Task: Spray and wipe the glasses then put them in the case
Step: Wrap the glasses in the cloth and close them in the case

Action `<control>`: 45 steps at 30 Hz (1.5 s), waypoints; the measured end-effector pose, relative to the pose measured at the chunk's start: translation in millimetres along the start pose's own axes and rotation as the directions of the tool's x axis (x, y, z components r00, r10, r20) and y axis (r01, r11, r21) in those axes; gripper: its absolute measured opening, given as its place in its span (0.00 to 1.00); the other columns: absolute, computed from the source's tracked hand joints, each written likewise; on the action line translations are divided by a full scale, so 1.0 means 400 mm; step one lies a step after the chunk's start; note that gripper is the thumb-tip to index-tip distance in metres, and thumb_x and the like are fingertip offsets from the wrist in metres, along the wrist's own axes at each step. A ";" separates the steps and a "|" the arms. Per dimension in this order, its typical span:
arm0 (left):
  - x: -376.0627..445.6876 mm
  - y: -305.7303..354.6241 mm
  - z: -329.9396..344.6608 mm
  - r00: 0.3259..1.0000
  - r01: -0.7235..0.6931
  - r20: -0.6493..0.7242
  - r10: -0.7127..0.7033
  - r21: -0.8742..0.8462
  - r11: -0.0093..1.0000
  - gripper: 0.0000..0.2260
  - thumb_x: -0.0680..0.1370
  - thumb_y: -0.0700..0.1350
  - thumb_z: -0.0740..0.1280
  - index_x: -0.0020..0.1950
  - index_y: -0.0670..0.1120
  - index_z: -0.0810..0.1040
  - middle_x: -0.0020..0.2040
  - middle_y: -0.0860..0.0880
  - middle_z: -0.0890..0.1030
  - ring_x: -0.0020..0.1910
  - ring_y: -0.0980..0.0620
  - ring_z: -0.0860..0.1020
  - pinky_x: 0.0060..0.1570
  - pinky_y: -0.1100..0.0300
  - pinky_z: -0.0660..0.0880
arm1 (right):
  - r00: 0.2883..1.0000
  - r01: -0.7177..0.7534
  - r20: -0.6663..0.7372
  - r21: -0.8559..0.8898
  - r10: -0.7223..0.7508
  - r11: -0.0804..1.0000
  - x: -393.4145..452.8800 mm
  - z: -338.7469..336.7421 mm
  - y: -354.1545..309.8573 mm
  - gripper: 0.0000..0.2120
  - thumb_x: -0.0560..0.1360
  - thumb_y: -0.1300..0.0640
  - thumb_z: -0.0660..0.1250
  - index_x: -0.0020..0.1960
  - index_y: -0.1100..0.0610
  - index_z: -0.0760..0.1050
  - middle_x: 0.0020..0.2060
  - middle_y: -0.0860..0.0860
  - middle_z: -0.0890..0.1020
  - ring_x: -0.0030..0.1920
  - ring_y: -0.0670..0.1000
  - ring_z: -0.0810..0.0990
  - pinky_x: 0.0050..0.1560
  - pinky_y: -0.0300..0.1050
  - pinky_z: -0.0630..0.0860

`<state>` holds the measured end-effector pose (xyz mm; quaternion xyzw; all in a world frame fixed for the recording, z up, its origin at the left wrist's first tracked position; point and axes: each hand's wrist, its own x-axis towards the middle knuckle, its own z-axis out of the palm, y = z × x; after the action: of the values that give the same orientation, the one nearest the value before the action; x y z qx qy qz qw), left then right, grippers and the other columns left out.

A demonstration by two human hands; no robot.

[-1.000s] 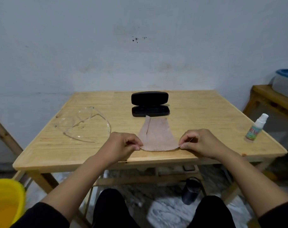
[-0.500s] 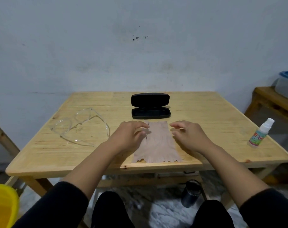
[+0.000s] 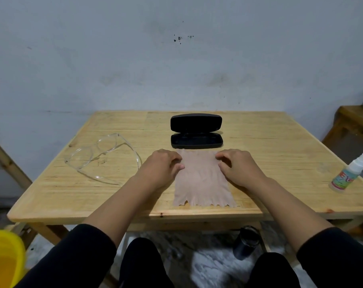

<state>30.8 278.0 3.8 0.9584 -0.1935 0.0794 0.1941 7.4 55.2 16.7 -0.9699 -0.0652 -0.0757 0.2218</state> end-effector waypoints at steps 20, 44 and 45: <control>-0.306 -0.280 -0.278 0.950 0.186 -0.266 -0.163 0.063 0.980 0.09 0.70 0.41 0.73 0.50 0.48 0.83 0.52 0.47 0.84 0.52 0.49 0.81 0.54 0.62 0.70 | 0.938 0.249 0.122 0.408 -0.323 0.878 0.193 0.129 -0.347 0.15 0.74 0.65 0.67 0.57 0.51 0.80 0.52 0.51 0.83 0.50 0.47 0.80 0.54 0.37 0.74; -0.151 -0.256 -0.238 0.789 0.062 -0.578 -0.208 -0.262 0.963 0.04 0.76 0.36 0.65 0.47 0.43 0.76 0.41 0.51 0.82 0.40 0.56 0.79 0.40 0.75 0.70 | 0.977 0.210 -0.080 0.546 -0.199 0.811 0.204 0.019 -0.349 0.06 0.74 0.62 0.68 0.49 0.57 0.82 0.42 0.46 0.83 0.43 0.39 0.80 0.50 0.28 0.73; -0.141 -0.239 -0.234 0.785 0.056 -0.575 -0.229 -0.303 0.951 0.04 0.76 0.36 0.64 0.47 0.44 0.76 0.41 0.53 0.82 0.40 0.58 0.79 0.41 0.76 0.70 | 0.979 0.203 -0.091 0.550 -0.183 0.810 0.195 0.002 -0.331 0.06 0.74 0.62 0.68 0.50 0.58 0.82 0.41 0.46 0.83 0.41 0.38 0.80 0.50 0.30 0.74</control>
<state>10.5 416.1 43.8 0.8591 -0.0566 0.3386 0.3796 62.6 180.9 85.4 -0.8502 -0.1786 -0.0919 0.4866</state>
